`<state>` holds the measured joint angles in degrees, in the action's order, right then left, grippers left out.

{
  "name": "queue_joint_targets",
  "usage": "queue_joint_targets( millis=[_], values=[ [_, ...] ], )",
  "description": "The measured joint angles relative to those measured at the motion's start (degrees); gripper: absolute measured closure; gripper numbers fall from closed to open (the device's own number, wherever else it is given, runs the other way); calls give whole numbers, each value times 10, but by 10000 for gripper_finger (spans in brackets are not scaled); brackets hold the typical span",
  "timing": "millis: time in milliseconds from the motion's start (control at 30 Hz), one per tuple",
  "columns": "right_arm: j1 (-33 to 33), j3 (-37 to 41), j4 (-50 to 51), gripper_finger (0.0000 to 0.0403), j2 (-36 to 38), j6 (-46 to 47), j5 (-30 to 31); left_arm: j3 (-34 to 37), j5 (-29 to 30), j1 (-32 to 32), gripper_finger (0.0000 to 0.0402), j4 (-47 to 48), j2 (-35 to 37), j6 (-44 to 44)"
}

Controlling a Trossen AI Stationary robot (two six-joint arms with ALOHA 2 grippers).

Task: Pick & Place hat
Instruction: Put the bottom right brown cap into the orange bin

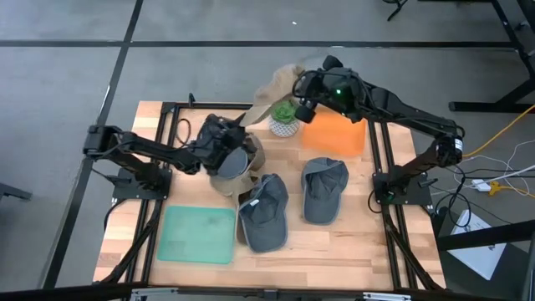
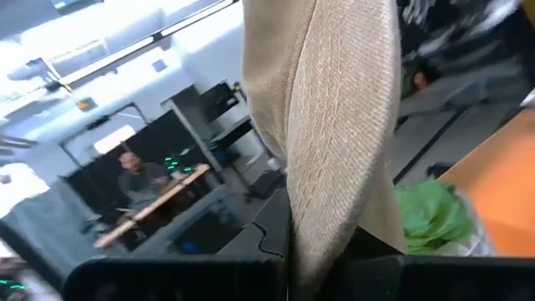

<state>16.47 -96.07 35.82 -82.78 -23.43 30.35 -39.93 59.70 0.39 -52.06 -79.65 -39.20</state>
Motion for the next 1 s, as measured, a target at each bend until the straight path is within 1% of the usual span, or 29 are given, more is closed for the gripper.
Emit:
queue_joint_targets(
  millis=[100,200,300,400,467,533,600,700,833,933,1000],
  values=[
    [0,0,45,174,5,18,-11,44,-42,5,394,6,50,34],
    [-2,0,92,167,5,48,-52,79,-68,11,394,27,100,54],
    [-4,0,133,167,4,82,-122,102,-62,16,394,47,142,68],
    [-11,9,142,173,2,99,-221,112,-57,17,394,60,171,65],
    [-17,12,145,178,0,99,-270,113,-58,15,395,76,182,52],
    [-26,12,144,182,0,94,-285,113,-60,11,395,114,191,30],
    [-31,12,150,187,5,83,-277,113,-74,6,395,163,202,15],
    [-32,13,166,194,12,70,-251,114,-131,1,394,240,227,18],
    [-22,13,193,202,19,56,-249,114,-221,6,394,311,272,57],
    [-14,21,198,205,23,49,-254,114,-315,20,394,357,305,78],
    [-9,36,187,207,24,45,-268,114,-371,31,394,386,319,90]
  ],
)
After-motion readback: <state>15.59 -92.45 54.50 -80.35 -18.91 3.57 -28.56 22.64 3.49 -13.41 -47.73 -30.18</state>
